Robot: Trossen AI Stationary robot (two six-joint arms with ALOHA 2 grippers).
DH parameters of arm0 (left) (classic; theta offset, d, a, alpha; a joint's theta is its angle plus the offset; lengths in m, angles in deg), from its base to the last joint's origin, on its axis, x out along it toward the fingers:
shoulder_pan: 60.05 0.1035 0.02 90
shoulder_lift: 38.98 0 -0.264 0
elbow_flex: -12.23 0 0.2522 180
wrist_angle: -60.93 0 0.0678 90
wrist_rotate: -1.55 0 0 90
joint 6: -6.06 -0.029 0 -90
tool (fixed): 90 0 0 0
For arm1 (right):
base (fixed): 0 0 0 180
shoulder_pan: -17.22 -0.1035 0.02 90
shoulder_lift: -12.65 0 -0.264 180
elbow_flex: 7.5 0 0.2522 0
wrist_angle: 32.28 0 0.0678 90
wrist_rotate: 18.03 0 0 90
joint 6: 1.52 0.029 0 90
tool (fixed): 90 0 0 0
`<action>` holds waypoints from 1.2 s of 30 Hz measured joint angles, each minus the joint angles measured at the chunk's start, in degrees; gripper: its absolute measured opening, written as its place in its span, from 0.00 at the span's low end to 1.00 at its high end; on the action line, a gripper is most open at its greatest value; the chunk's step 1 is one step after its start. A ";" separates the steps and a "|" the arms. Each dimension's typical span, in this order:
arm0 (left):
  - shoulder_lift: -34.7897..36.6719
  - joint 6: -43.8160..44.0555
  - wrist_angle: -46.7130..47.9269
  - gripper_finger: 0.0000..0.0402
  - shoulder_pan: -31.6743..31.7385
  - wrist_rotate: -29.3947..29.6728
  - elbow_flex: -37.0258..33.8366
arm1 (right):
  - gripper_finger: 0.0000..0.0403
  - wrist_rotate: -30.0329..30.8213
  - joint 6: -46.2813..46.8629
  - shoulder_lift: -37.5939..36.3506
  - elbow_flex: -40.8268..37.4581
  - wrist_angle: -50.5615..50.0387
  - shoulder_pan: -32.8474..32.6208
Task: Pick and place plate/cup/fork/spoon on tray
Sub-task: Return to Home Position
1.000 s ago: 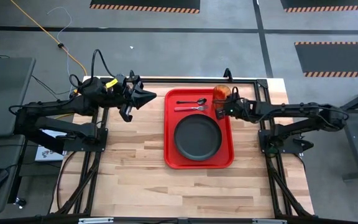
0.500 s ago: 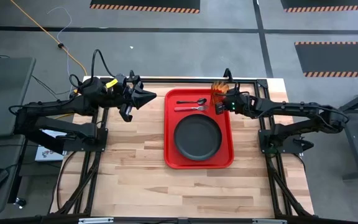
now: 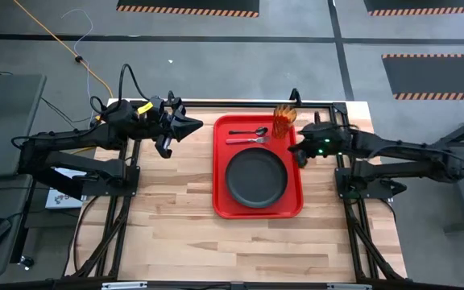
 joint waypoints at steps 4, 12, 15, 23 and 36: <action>0.00 0.01 0.03 0.00 0.00 0.00 0.00 | 0.00 -4.27 2.12 -4.76 0.00 8.82 -1.71; 0.00 1.10 0.44 0.00 0.00 0.00 0.00 | 0.00 -9.99 2.50 -5.63 0.02 35.26 -3.14; 0.00 1.96 0.43 0.00 0.00 -0.01 0.00 | 0.00 -10.13 3.71 -5.37 0.02 40.86 -3.13; -0.02 4.83 2.33 0.00 -0.02 -0.52 0.00 | 0.00 -11.56 3.68 -5.31 0.02 42.87 -3.13; -0.02 6.56 2.75 0.00 -2.25 -0.92 0.00 | 0.00 -12.90 3.57 -5.24 0.02 42.78 -3.13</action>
